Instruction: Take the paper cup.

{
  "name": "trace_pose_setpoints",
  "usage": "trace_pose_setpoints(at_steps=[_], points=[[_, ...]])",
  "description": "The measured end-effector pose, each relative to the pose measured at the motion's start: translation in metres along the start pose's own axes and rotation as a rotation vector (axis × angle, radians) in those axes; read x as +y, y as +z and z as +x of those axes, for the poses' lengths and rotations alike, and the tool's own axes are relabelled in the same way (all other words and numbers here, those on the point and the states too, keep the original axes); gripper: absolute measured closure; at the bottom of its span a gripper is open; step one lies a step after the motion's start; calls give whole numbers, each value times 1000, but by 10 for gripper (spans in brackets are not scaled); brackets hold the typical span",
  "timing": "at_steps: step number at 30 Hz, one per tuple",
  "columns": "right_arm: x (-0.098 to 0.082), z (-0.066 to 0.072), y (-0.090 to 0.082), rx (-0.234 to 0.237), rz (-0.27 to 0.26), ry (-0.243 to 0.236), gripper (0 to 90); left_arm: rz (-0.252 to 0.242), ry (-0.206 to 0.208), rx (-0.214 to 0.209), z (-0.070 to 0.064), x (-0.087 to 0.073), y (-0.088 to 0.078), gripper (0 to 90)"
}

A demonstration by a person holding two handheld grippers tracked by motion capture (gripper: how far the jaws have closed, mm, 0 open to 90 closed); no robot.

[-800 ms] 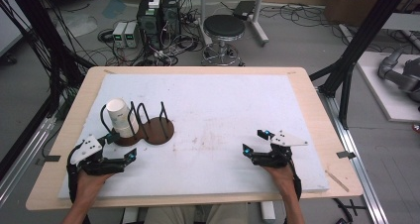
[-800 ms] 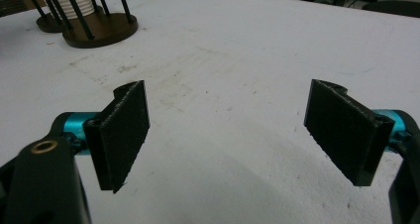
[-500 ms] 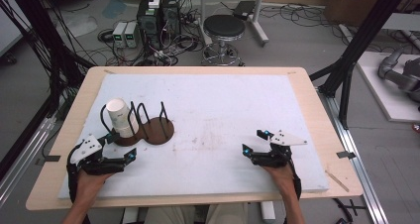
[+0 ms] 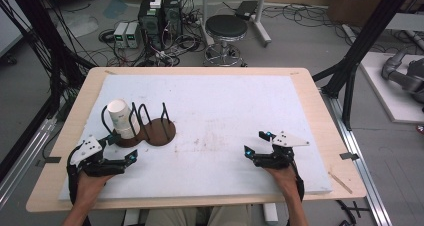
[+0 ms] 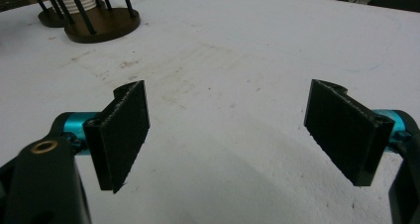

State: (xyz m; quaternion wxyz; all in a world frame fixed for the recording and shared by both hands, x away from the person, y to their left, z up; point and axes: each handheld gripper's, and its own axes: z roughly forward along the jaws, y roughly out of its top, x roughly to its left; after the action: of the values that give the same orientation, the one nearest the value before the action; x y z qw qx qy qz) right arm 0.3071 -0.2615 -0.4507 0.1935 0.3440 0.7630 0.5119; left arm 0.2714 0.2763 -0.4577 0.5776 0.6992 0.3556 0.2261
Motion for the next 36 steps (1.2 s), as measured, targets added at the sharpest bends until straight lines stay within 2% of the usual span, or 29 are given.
trace_pose_setpoints(at_steps=[7, 10, 14, 17, 19, 20, 24, 27, 30, 32, 34, 36], points=[[0, 0, 0, 5, 7, 4, 180, -16, 21, 9, -7, 7, -6, 102], [0, -1, 0, 9, 3, 6, 180, -13, 16, 3, -9, 10, -9, 102], [0, -2, 0, 13, 1, 10, 180, 16, 24, -10, -13, 14, -14, 102], [0, -1, 0, 12, 7, 11, 180, 11, 30, -18, -13, 19, -17, 102], [0, -1, 1, 13, 8, 9, 180, 3, 31, -26, -13, 28, -23, 98], [0, -1, 1, 13, 8, 9, 180, 3, 31, -26, -13, 28, -23, 98], [0, -1, 0, 11, 4, 8, 180, 9, 52, -38, -12, 48, -33, 88], [0, -1, 0, 11, 5, 6, 180, 13, 63, -42, -12, 56, -37, 88], [0, -1, 0, 11, 5, 7, 180, 22, 91, -46, -9, 68, -42, 88], [0, -1, 0, 10, 6, 8, 180, 1, 117, -55, -6, 75, -45, 87], [0, 0, 0, 12, 6, 9, 180, -4, 117, -80, -2, 82, -47, 87], [0, -1, 0, 8, 3, 6, 180, 2, 124, -81, 1, 87, -48, 87]])
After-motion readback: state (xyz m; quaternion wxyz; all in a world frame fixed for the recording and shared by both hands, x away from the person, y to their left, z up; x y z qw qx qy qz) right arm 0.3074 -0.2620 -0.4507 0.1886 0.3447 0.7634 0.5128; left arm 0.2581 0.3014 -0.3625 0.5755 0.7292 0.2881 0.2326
